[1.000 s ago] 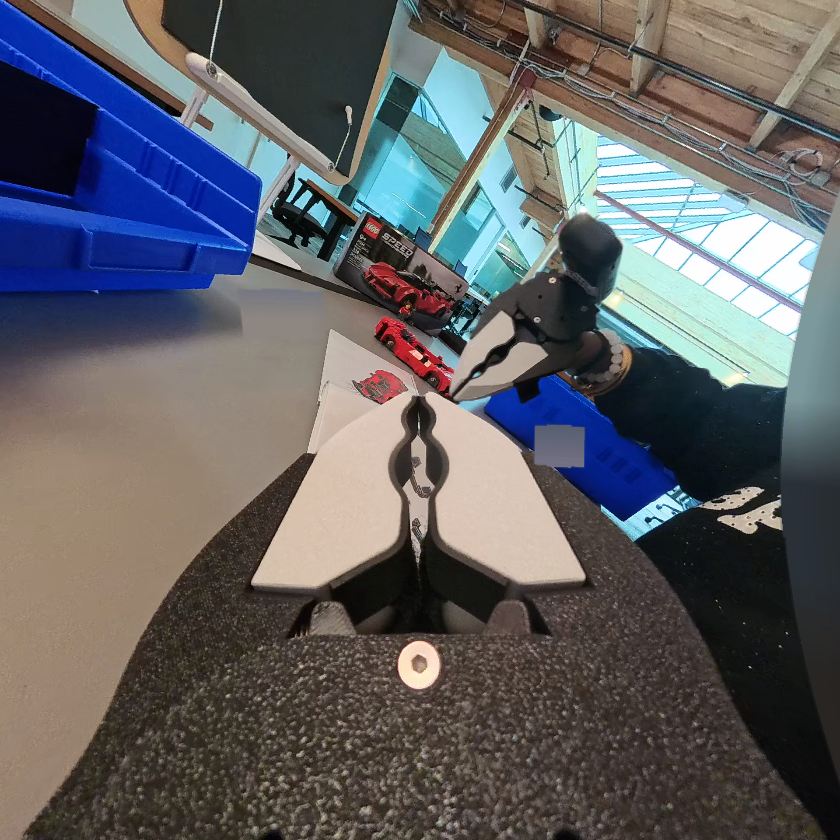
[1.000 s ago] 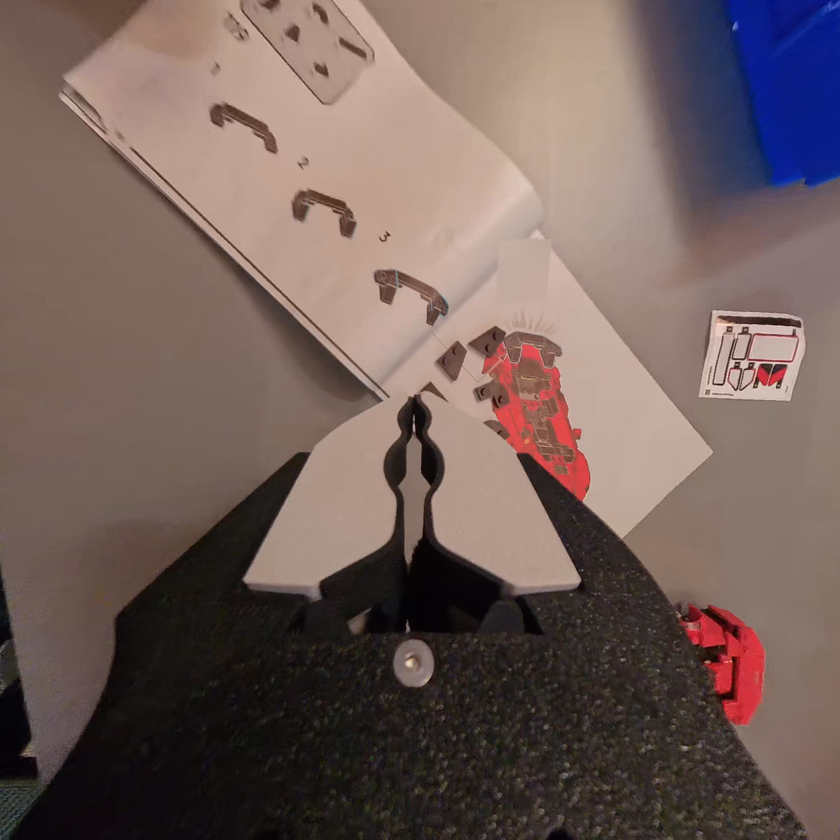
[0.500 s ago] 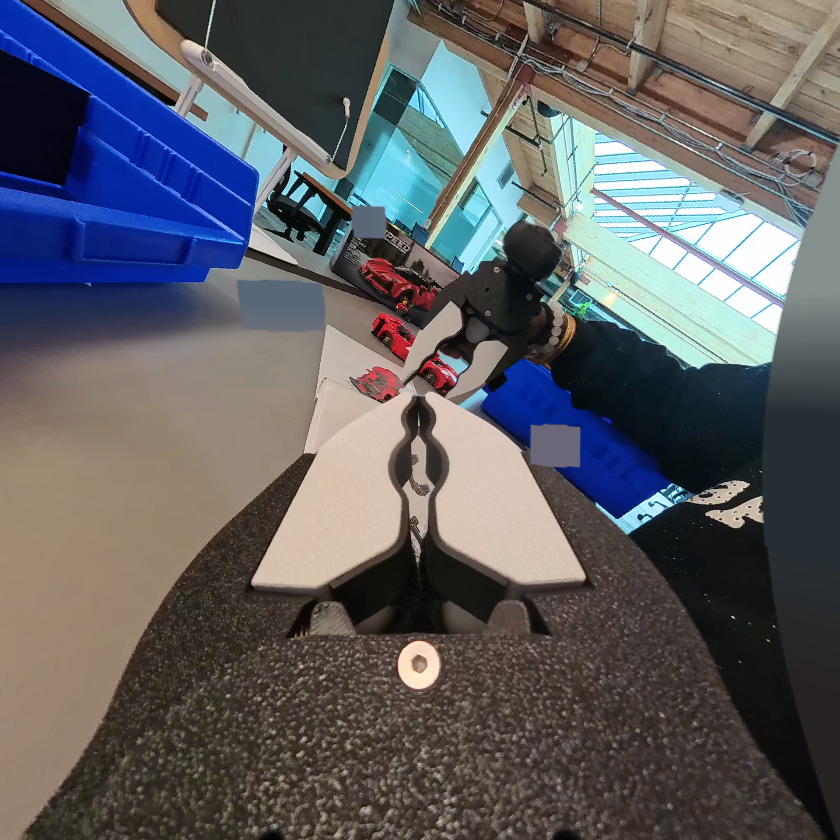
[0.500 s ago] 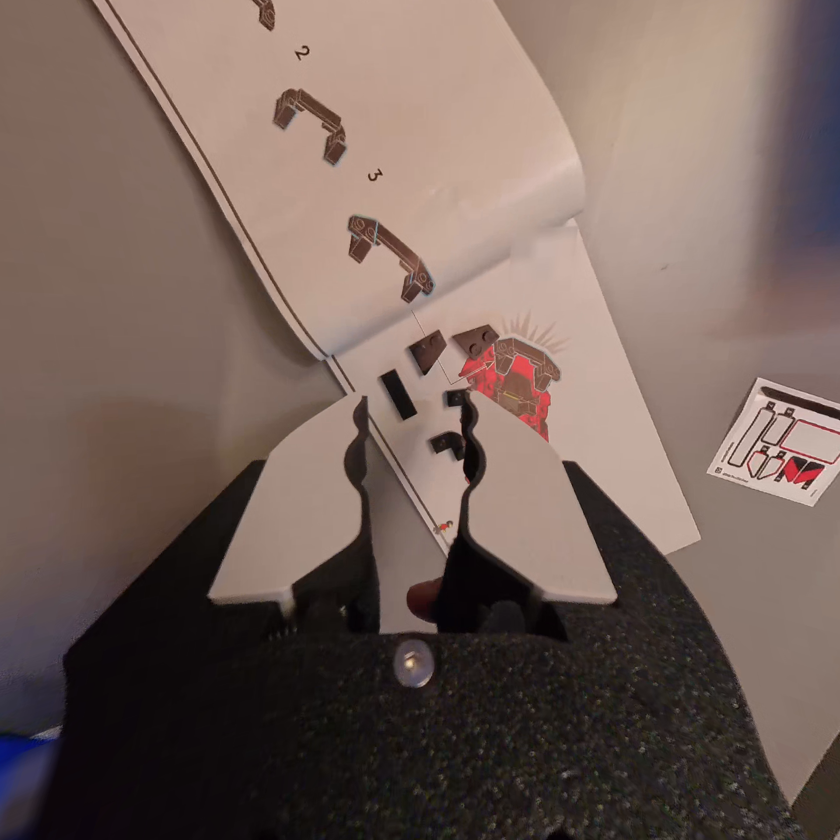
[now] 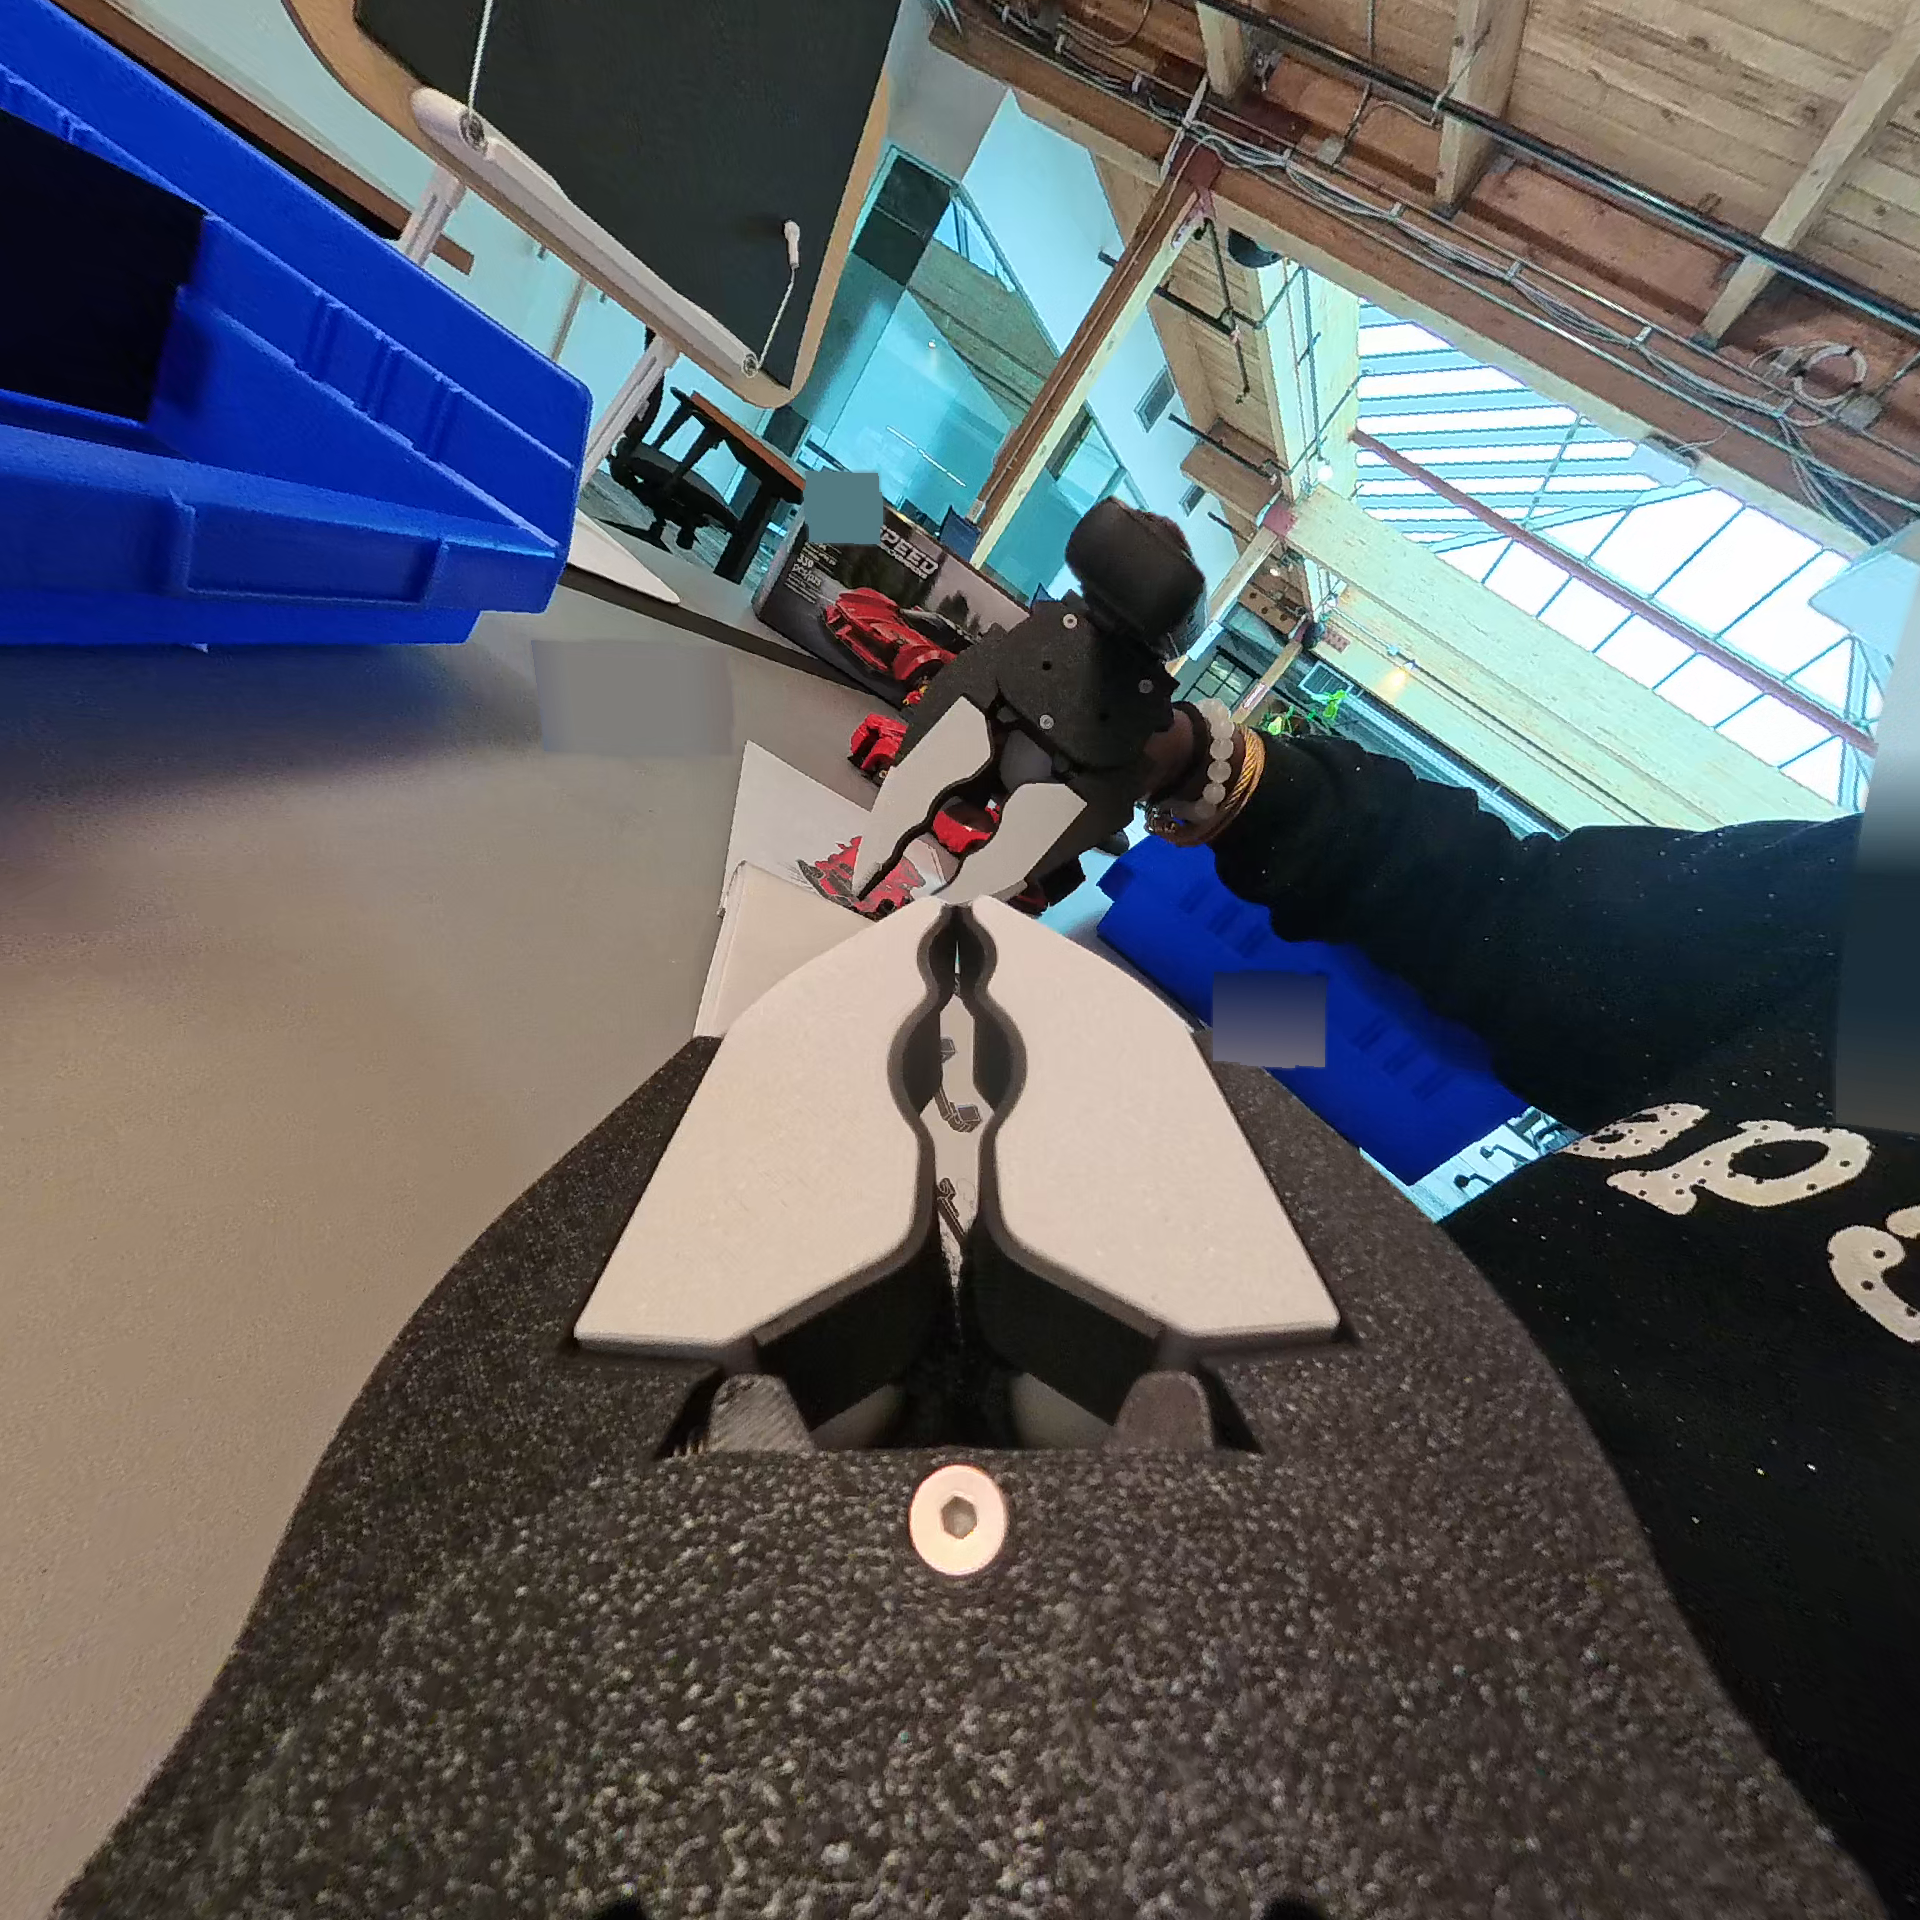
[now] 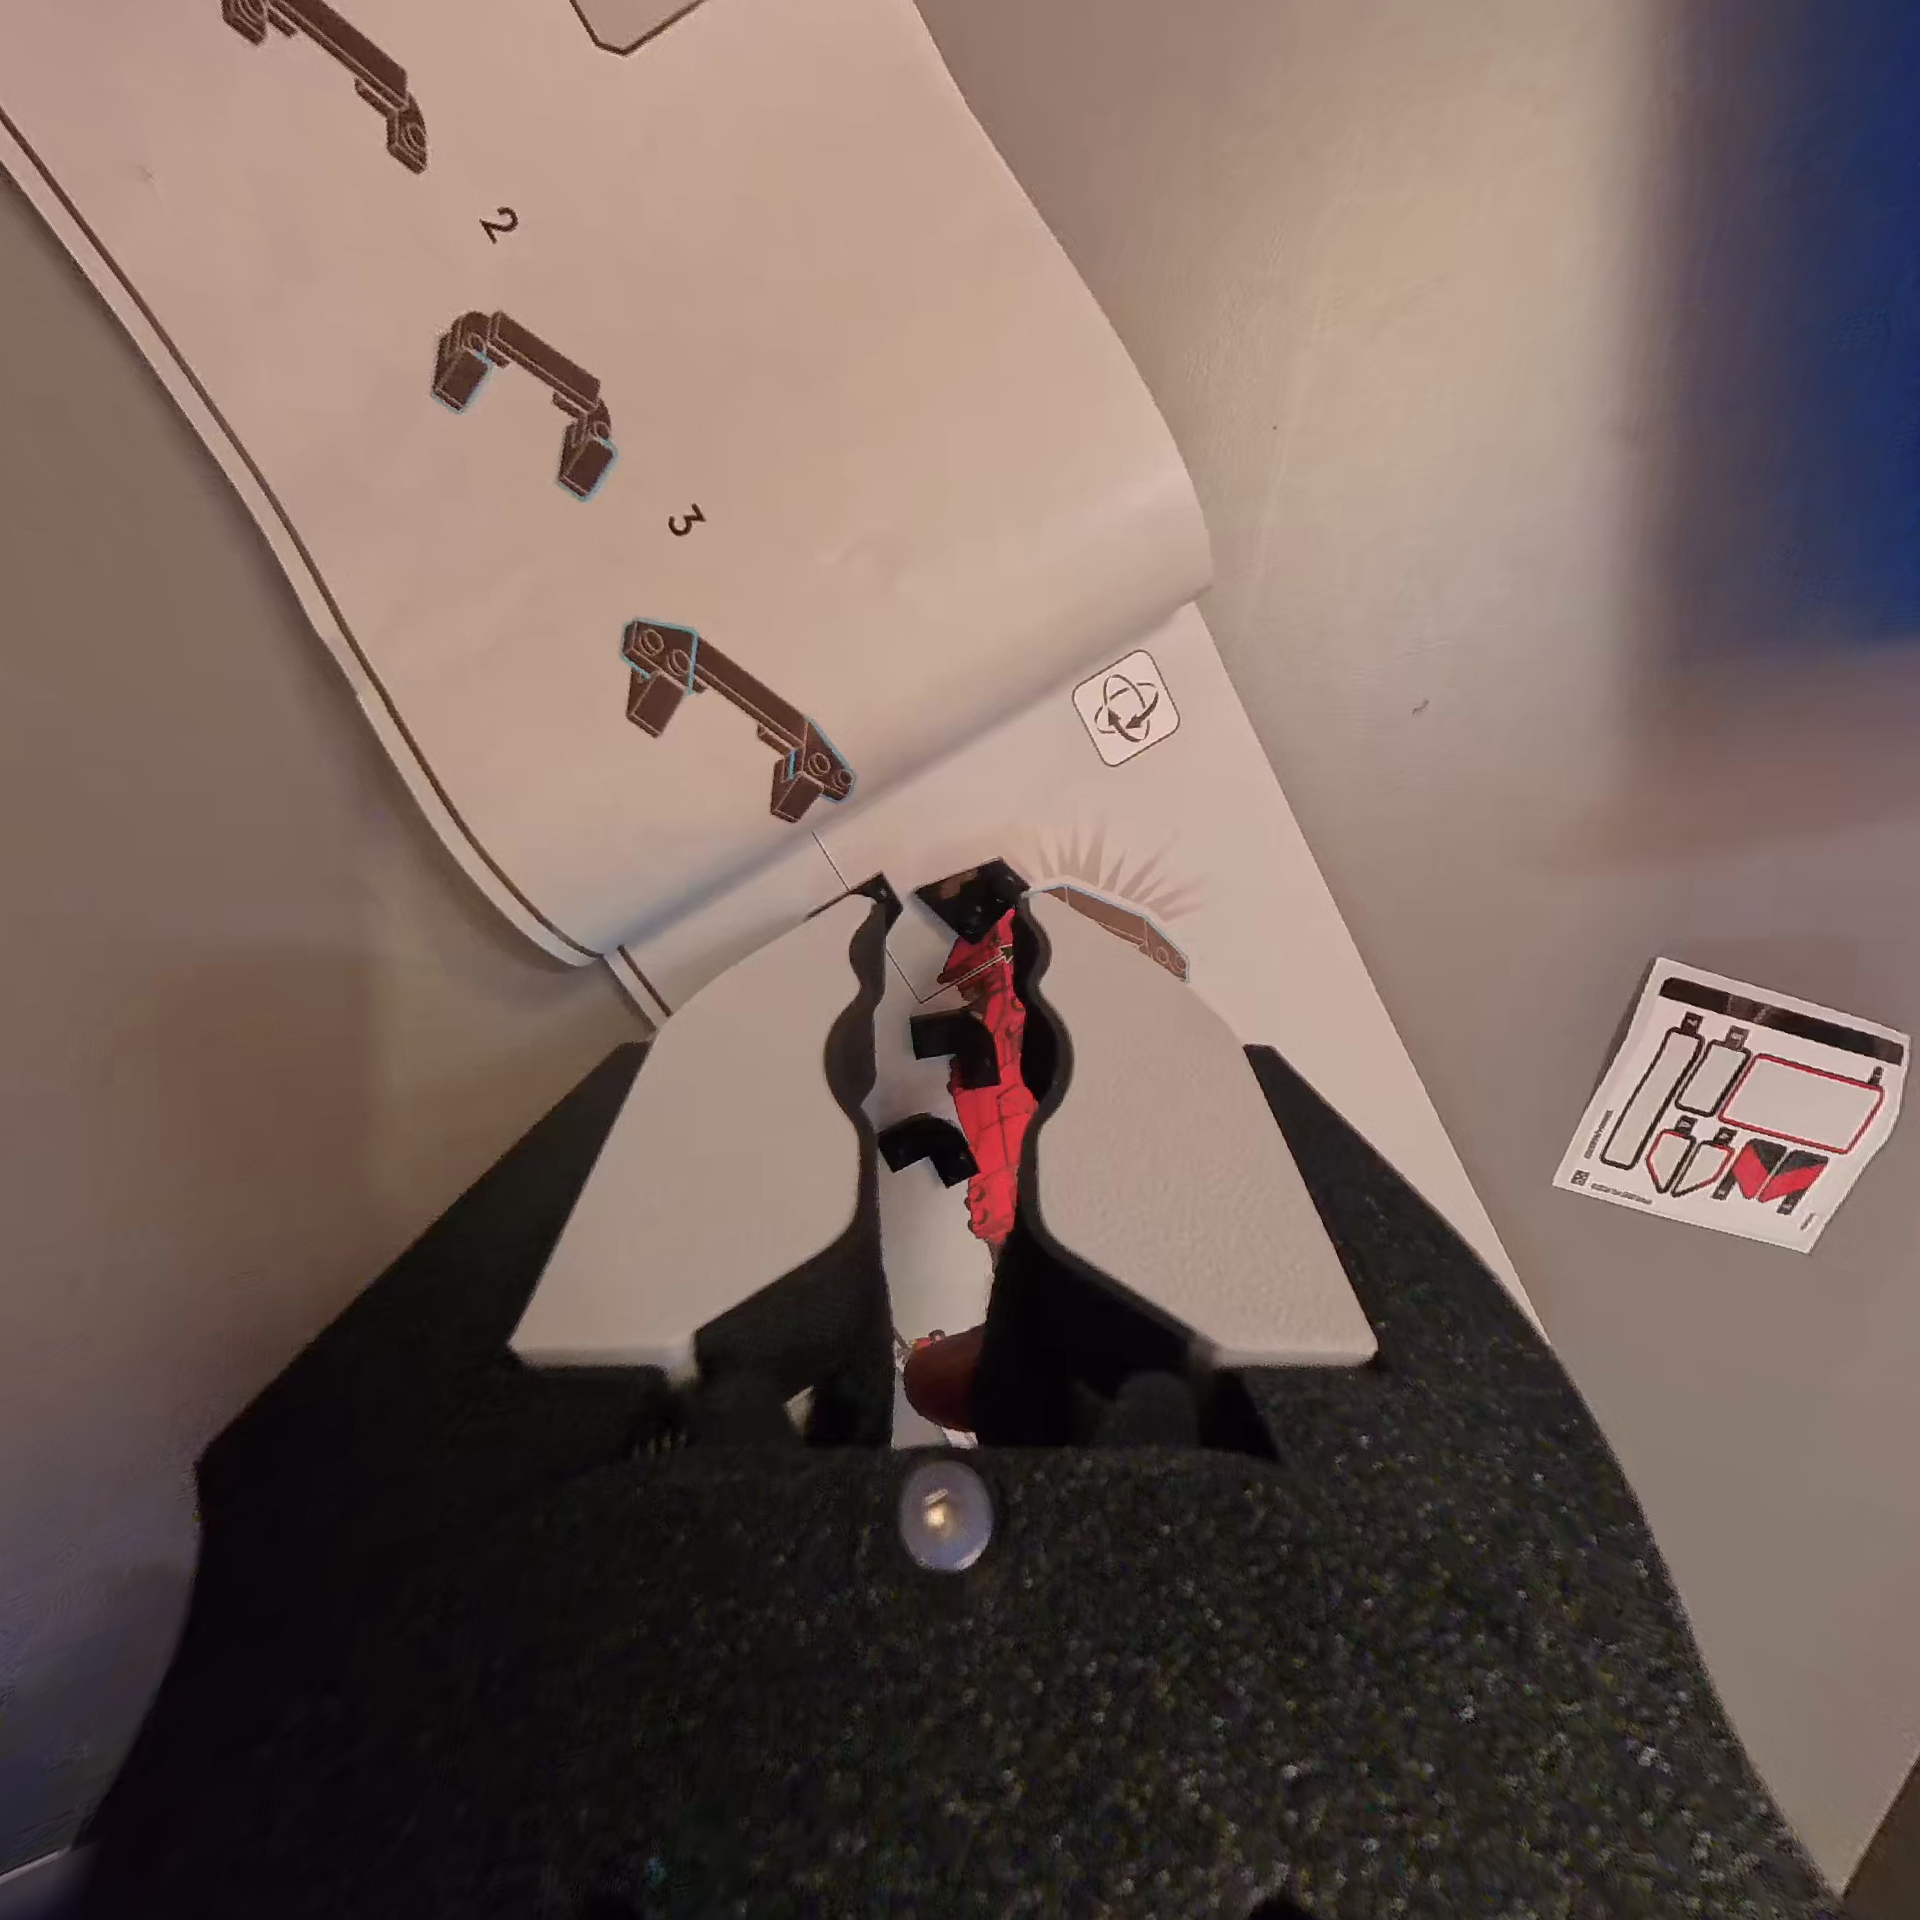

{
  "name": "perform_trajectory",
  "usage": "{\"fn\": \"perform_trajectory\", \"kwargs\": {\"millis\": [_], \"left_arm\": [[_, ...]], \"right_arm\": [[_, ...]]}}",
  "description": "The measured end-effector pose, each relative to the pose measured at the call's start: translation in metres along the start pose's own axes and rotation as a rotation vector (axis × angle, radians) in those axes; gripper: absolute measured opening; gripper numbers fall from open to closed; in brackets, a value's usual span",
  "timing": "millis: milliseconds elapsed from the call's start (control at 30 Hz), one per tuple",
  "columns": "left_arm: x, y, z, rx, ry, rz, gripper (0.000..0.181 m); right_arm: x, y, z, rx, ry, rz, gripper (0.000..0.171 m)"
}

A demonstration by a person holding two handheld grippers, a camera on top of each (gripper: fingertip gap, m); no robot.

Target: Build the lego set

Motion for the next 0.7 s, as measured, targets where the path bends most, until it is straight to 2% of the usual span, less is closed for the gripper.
{"fn": "perform_trajectory", "kwargs": {"millis": [533,700], "left_arm": [[0.001,0.000,0.000,-0.002,-0.003,-0.002,0.000],[0.000,0.000,0.000,-0.003,-0.004,-0.001,0.000]], "right_arm": [[0.002,-0.001,0.003,0.009,-0.013,0.007,0.023],[0.003,-0.011,0.005,0.002,-0.032,0.023,0.021]]}}
Point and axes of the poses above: each gripper's, where its closed fingertips meet, y out along the fingers, x out of its top, z = x × y across the jaws, the point moved 6 cm from there along -y, back along the fingers, and after that the axes turned 1 degree about -x, right-handed, at the moved point
